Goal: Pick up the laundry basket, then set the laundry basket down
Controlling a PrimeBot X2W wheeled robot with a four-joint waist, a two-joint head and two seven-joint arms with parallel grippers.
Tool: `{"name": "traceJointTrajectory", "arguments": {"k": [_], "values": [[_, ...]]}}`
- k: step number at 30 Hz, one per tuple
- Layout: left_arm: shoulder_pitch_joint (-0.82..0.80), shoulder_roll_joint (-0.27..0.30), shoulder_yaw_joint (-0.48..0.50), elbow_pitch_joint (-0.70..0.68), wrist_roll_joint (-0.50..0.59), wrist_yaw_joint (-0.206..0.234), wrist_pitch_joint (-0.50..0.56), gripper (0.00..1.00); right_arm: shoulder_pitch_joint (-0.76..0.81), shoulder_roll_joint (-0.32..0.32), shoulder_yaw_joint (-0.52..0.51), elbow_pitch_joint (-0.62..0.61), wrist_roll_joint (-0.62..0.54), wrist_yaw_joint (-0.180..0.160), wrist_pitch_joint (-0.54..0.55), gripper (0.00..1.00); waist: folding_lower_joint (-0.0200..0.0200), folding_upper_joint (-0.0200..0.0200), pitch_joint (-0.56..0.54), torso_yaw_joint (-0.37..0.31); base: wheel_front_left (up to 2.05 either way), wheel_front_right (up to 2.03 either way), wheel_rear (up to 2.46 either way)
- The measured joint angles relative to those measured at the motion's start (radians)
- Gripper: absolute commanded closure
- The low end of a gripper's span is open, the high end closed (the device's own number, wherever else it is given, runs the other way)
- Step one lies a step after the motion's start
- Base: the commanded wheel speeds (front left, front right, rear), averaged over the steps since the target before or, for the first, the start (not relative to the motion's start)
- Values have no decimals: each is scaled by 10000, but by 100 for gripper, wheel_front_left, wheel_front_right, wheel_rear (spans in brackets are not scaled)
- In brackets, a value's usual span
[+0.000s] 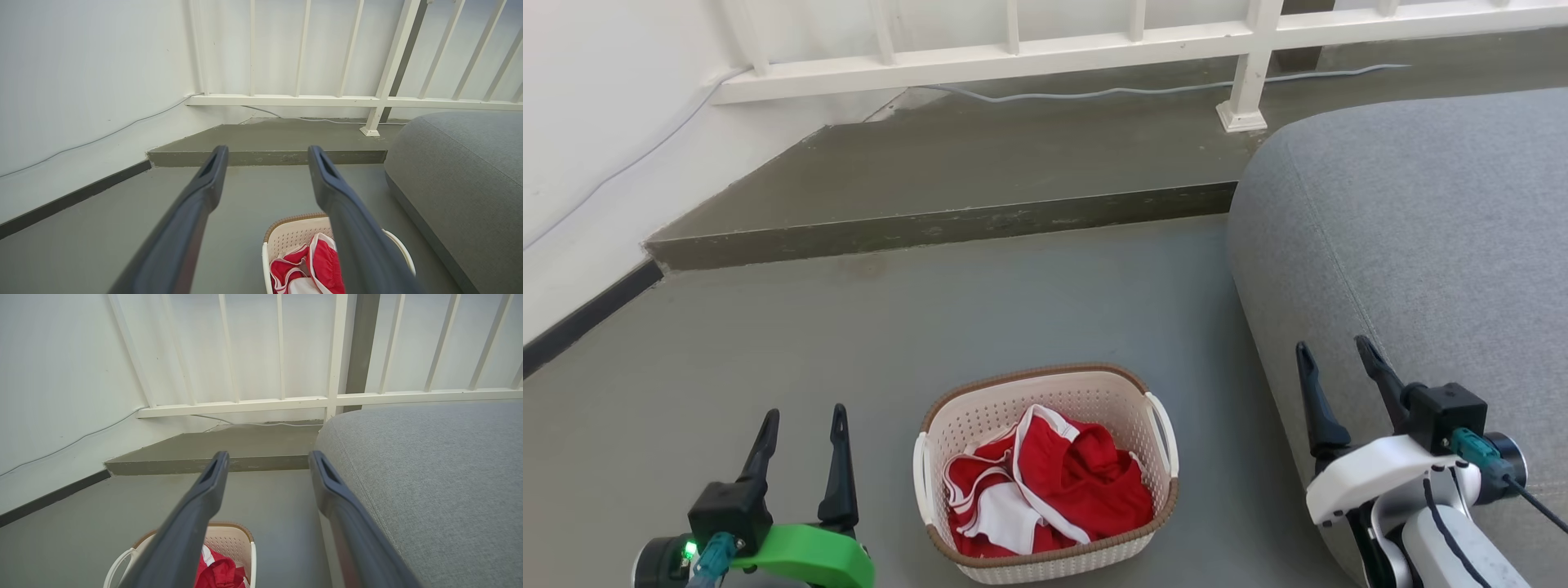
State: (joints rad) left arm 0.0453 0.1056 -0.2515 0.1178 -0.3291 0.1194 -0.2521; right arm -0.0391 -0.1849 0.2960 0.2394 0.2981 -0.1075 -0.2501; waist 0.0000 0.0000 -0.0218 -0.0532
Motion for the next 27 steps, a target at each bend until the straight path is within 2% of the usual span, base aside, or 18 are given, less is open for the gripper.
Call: {"name": "traceJointTrajectory", "arguments": {"k": [2,3,14,27], "values": [[7,-12,-4,10,-4,-2,2,0,86,8,6,-4,2,0,2,0,0,0,7,9,0,0,0],[7,-12,-4,10,-4,-2,2,100,86,8,6,-4,2,0,2,100,0,0,7,9,0,0,0],[191,-105,-61,316,-614,-140,54,100,479,247,-150,276,635,115,123,100,0,0,28,52,0,0,0],[190,-207,324,313,-2773,-477,548,100,472,372,-704,261,2796,460,663,100,0,0,65,123,0,0,0]]}}
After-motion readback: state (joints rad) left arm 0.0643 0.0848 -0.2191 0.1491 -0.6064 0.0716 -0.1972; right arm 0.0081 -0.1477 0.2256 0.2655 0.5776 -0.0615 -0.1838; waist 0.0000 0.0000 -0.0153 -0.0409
